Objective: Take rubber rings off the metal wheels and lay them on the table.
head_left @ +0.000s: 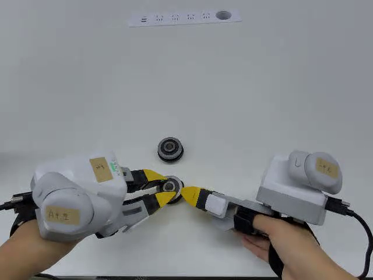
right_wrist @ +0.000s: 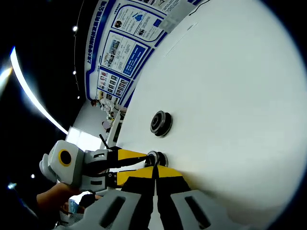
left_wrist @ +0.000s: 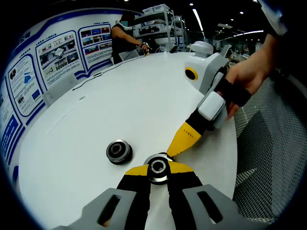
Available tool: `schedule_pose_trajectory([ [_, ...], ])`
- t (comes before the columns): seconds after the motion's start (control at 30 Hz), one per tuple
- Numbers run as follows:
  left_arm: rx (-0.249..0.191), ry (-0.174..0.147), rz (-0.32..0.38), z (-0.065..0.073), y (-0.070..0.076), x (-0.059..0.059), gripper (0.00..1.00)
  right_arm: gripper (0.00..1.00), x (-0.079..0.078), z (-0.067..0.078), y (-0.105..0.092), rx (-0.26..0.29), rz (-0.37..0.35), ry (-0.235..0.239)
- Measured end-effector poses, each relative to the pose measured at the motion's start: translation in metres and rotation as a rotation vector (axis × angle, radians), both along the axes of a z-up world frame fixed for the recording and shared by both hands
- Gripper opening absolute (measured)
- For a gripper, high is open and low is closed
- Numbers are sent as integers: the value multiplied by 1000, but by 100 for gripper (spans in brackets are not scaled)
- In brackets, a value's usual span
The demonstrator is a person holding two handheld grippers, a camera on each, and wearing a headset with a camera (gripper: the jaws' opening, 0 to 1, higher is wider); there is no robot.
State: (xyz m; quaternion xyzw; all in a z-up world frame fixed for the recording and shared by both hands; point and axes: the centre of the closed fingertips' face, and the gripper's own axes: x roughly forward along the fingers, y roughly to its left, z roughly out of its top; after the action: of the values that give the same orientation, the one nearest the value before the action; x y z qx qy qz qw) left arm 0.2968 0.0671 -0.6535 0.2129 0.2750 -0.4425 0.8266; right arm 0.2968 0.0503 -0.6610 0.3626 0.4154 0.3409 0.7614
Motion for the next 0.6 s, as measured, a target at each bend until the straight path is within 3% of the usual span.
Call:
schedule_pose_trajectory([
  [0.6,-4,-2,4,0,0,1,13,1,2,5,4,-76,52,-76],
])
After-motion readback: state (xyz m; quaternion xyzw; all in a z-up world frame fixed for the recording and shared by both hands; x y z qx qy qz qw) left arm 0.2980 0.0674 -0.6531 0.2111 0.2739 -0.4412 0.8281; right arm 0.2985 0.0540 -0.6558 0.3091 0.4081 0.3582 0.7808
